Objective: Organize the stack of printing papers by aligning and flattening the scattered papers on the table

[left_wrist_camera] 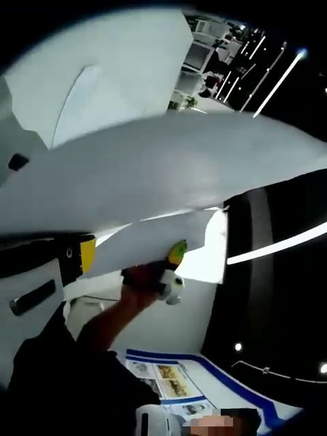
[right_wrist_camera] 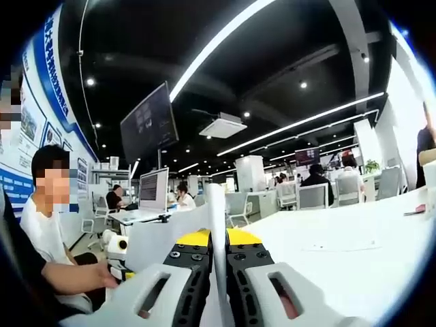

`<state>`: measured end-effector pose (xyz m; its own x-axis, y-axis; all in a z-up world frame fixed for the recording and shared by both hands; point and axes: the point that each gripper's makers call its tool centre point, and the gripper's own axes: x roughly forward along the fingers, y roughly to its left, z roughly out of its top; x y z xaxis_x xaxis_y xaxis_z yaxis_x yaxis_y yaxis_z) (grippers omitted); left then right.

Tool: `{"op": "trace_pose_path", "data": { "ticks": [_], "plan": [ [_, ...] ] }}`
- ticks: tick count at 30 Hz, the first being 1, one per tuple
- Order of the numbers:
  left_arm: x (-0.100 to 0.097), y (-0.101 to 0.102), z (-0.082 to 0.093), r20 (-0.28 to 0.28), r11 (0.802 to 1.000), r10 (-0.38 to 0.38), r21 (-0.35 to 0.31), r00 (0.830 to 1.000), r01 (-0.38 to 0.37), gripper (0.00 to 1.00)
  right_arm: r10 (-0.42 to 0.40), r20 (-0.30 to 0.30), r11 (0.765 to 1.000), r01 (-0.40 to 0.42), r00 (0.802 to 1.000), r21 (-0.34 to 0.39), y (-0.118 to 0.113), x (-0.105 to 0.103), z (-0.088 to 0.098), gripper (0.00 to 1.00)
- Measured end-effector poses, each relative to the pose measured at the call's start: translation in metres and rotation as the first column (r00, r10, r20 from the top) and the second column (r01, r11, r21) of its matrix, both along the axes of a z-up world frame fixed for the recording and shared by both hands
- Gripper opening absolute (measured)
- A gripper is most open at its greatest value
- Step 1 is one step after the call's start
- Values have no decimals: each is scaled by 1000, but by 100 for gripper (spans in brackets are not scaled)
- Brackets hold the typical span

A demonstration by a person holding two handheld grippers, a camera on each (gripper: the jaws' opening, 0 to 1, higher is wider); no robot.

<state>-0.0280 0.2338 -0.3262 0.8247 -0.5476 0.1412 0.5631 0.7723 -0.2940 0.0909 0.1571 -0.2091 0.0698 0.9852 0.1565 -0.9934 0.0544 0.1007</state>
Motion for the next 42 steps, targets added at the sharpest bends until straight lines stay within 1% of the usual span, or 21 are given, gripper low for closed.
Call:
{"op": "trace_pose_path", "data": {
  "ticks": [15, 25, 33, 38, 42],
  "plan": [
    [0, -2, 1, -3, 1000, -12, -17, 1000, 12, 8, 2, 2, 1000, -2, 1000, -7, 8, 3, 2, 2],
    [-1, -3, 3, -6, 999, -28, -42, 1000, 28, 9, 11, 5, 1000, -11, 1000, -23, 16, 0, -2, 2],
    [-1, -3, 4, -7, 998, -28, -50, 1000, 28, 10, 20, 3, 999, -20, 1000, -32, 22, -9, -7, 2],
    [-1, -3, 5, -8, 998, -30, -59, 1000, 29, 10, 22, 1, 999, -22, 1000, -35, 25, -10, -9, 2],
    [-1, -3, 5, -8, 997, -36, -66, 999, 35, 11, 14, 7, 999, -14, 1000, -38, 23, -9, -10, 2]
  ]
}}
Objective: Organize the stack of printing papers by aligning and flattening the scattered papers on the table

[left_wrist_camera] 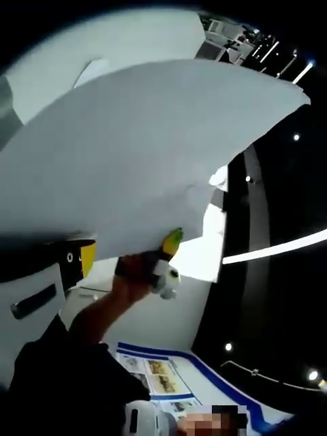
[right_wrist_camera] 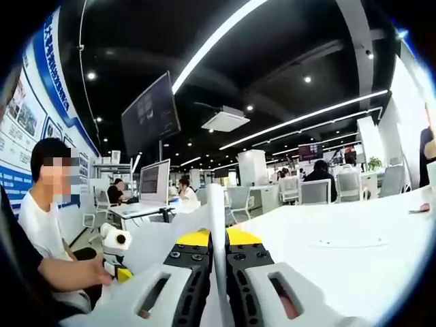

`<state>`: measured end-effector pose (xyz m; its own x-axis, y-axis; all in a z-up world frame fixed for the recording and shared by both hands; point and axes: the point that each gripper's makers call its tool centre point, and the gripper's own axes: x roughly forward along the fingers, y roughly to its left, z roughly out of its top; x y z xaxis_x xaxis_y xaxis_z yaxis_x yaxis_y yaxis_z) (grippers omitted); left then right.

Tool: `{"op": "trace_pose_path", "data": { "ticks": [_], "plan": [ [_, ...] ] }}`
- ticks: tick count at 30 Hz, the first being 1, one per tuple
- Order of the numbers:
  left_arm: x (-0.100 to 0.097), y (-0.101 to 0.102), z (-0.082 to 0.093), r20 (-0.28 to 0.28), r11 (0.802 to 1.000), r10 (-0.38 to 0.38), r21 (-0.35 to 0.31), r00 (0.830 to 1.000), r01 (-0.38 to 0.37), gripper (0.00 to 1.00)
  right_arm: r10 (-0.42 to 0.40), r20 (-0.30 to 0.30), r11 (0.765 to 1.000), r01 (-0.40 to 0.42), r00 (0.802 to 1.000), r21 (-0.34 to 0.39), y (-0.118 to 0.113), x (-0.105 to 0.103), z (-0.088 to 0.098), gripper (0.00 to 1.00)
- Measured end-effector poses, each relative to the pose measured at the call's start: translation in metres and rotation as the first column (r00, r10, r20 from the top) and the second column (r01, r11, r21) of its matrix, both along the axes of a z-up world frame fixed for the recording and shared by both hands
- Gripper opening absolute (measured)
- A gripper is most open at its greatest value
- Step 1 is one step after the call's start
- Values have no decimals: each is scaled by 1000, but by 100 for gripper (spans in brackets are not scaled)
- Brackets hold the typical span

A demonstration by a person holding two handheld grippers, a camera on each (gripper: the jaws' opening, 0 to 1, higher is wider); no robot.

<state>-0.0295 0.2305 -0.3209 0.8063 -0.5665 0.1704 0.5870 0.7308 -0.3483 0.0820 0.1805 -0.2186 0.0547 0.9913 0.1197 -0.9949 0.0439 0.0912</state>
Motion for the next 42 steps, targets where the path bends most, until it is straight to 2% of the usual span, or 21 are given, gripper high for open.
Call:
{"op": "trace_pose_path", "data": {
  "ticks": [9, 32, 42],
  "plan": [
    [0, 2, 2, -2, 1000, -7, -25, 1000, 7, 13, -32, -4, 999, 32, 999, -3, -7, 14, -2, 2],
    [0, 3, 1, -6, 999, -7, -32, 1000, 7, 15, 20, -24, 1000, -20, 1000, 2, 17, -14, -7, 2],
    [1, 3, 1, -8, 999, -5, -32, 1000, 5, 15, 34, -31, 999, -34, 999, -3, 23, -17, -10, 2]
  ]
}}
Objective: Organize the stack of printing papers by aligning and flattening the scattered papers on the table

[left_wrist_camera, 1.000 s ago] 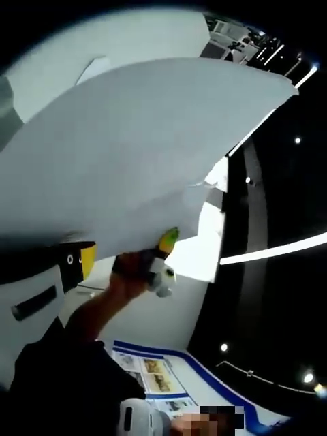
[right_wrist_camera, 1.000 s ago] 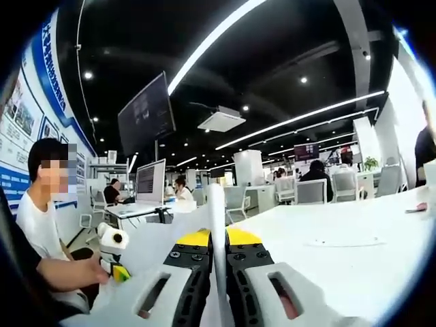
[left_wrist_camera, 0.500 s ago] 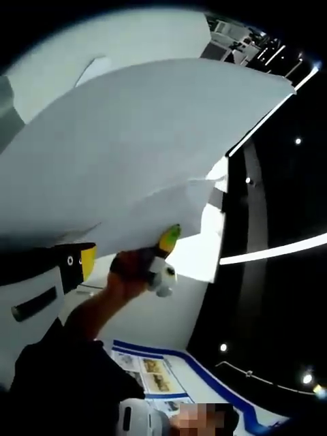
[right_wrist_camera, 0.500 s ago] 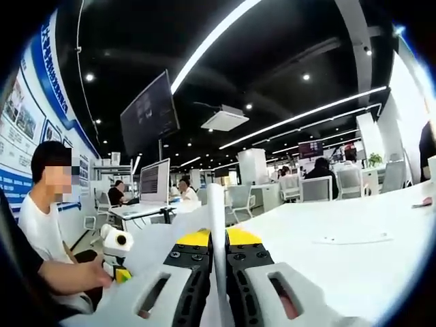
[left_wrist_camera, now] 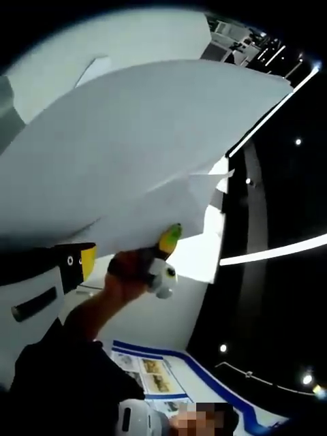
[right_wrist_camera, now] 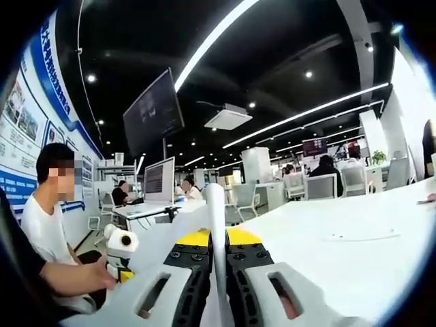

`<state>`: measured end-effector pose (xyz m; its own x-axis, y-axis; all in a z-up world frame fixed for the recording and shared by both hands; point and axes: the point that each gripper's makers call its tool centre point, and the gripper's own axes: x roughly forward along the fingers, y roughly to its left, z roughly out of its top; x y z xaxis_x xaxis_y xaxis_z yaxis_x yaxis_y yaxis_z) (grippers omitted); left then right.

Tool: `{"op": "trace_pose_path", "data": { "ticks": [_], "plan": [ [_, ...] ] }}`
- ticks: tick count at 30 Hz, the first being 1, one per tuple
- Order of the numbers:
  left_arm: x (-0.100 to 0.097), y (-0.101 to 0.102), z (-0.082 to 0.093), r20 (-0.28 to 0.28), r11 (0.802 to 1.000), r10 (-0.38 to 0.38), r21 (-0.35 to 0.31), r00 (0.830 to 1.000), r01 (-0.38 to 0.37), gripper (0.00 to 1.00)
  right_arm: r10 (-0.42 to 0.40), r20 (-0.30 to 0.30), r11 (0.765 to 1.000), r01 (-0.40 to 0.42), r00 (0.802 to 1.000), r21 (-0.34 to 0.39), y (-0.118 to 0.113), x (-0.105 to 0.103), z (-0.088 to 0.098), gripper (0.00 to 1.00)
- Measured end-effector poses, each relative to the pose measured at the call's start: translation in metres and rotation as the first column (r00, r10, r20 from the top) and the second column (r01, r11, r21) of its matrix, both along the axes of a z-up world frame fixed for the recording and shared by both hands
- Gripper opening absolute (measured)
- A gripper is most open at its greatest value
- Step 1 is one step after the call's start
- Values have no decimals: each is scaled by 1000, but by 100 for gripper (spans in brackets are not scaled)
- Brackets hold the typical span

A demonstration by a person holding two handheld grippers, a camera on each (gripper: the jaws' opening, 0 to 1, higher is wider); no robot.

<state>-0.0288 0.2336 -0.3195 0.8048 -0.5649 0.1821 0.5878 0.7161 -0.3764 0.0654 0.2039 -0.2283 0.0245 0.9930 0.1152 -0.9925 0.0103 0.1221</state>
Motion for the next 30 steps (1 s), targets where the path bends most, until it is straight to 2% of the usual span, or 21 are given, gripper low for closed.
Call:
{"op": "trace_pose_path", "data": {
  "ticks": [21, 30],
  "plan": [
    [0, 0, 1, -1, 1000, -1, -1, 1000, 1, 15, 40, -13, 999, -40, 999, -5, 23, -16, -5, 2],
    [1, 1, 0, -1, 1000, 2, -1, 1000, -2, 13, 45, -13, 999, -45, 999, -5, 23, -19, -5, 2]
  ]
}}
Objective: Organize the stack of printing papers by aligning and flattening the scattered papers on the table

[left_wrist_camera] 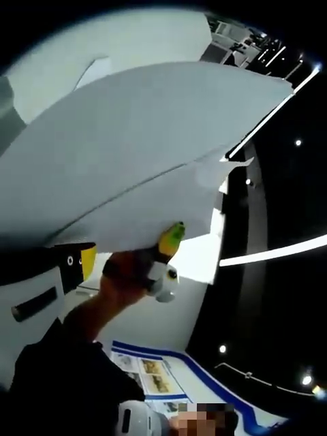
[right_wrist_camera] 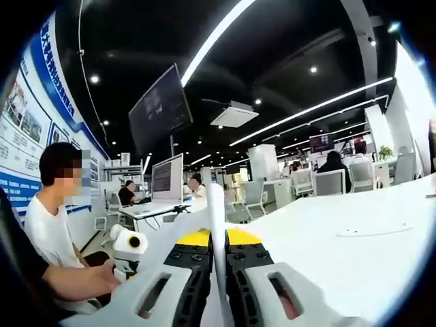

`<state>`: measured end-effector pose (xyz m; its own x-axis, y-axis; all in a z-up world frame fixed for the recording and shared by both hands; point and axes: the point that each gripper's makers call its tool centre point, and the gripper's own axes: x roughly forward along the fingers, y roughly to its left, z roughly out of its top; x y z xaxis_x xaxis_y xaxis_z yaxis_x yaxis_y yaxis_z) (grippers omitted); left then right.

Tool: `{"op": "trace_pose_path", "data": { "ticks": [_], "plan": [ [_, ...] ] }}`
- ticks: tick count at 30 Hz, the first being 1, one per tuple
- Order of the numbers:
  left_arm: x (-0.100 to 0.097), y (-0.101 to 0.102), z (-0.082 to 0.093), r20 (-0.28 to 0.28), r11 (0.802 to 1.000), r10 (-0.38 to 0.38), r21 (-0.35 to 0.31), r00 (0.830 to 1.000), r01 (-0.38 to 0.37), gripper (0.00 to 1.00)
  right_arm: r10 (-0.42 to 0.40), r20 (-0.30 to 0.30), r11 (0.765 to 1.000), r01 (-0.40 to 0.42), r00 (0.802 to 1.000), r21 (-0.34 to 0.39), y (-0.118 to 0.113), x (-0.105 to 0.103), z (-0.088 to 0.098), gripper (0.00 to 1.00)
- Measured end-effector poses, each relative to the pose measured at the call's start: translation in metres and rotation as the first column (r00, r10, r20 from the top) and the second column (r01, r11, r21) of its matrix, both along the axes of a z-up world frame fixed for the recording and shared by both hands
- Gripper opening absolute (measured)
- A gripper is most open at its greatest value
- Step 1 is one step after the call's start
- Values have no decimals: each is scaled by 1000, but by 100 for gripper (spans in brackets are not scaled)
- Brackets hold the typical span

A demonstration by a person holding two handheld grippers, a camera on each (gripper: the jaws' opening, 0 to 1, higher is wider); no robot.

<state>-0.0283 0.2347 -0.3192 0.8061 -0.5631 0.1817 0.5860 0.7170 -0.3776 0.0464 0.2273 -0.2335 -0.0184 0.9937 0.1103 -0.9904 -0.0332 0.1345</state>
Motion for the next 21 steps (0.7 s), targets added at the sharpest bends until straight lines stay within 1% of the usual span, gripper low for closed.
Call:
{"op": "trace_pose_path", "data": {
  "ticks": [1, 5, 11, 14, 17, 21],
  "plan": [
    [0, 1, -1, 4, 1000, 4, 14, 1000, -4, 11, -2, 1, 1000, 2, 1000, 0, -1, 0, 0, 2],
    [1, 2, -2, 12, 999, 18, 35, 1000, -19, 7, 1, -4, 1000, -1, 1000, 1, -4, 1, 0, 3],
    [3, 4, -3, 16, 998, 28, 52, 999, -29, 6, -9, -16, 1000, 8, 1000, -11, -9, 4, -6, 7],
    [2, 3, -3, 19, 998, 29, 60, 999, -30, 6, -7, -14, 1000, 7, 1000, -13, -11, 3, -6, 11],
    [2, 4, -3, 22, 998, 28, 62, 999, -30, 6, -12, 1, 1000, 12, 1000, -12, -13, 2, -4, 15],
    [2, 3, -3, 23, 997, 28, 66, 999, -29, 6, -31, 17, 999, 31, 999, -12, -18, 7, -4, 21]
  ]
}}
